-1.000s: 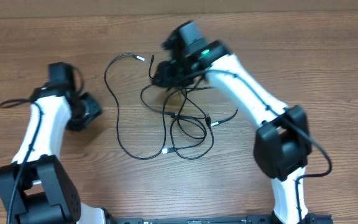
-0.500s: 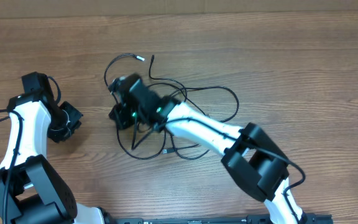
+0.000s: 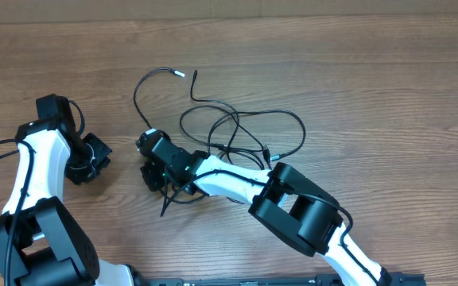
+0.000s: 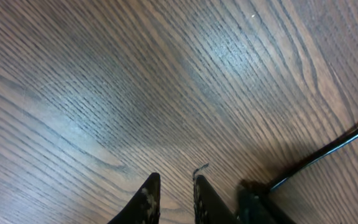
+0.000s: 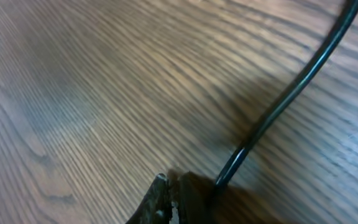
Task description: Untangle cables
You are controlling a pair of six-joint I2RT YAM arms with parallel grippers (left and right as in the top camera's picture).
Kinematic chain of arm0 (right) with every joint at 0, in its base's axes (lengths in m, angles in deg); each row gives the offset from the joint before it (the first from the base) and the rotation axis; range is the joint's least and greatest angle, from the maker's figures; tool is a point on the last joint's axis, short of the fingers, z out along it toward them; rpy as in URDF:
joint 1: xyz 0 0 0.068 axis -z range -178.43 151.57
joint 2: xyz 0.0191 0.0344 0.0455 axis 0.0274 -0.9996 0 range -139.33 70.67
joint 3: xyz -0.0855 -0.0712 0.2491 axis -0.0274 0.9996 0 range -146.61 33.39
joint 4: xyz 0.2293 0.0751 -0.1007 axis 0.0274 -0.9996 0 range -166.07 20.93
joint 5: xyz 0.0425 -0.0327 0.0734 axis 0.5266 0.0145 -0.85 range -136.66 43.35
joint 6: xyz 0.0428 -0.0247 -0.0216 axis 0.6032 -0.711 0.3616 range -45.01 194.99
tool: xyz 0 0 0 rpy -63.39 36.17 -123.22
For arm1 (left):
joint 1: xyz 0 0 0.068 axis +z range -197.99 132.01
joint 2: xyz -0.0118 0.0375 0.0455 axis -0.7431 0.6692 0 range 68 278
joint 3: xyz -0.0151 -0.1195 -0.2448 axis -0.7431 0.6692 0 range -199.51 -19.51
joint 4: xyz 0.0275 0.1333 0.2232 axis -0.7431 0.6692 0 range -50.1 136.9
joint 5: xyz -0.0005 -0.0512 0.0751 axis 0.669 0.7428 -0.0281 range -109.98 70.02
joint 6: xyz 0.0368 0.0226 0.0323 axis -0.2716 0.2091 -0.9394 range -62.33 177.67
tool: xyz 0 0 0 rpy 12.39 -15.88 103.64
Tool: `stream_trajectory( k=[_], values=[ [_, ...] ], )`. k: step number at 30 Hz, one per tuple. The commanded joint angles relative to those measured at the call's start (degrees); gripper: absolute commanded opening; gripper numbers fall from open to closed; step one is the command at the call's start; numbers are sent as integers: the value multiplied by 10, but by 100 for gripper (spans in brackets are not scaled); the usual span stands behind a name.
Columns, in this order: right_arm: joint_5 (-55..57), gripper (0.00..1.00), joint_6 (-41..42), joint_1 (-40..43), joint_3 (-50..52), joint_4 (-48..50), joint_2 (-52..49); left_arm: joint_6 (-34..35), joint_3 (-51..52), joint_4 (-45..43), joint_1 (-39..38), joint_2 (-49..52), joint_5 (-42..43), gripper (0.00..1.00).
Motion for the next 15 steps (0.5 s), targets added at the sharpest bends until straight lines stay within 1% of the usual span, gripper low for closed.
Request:
stream_trajectory(
  k=[1, 3, 6, 10, 13, 15],
  values=[
    [22, 7, 3, 28, -4, -32, -8, 6, 5, 1, -3, -7, 0, 19],
    [30, 7, 22, 47, -12, -58, -8, -2, 5, 1, -3, -7, 6, 17],
    [34, 4, 67, 88, -23, -106, -8, -19, 5, 0, -10, -7, 21, 7],
    [27, 4, 139, 152, -26, -164, -8, -23, 5, 0, -34, -7, 23, 6],
    [-28, 4, 155, 199, -26, -196, -8, -23, 5, -4, -59, -7, 24, 7],
    [-84, 11, 155, 228, -26, -210, -8, -33, 5, -9, -79, -7, 24, 7]
  ],
)
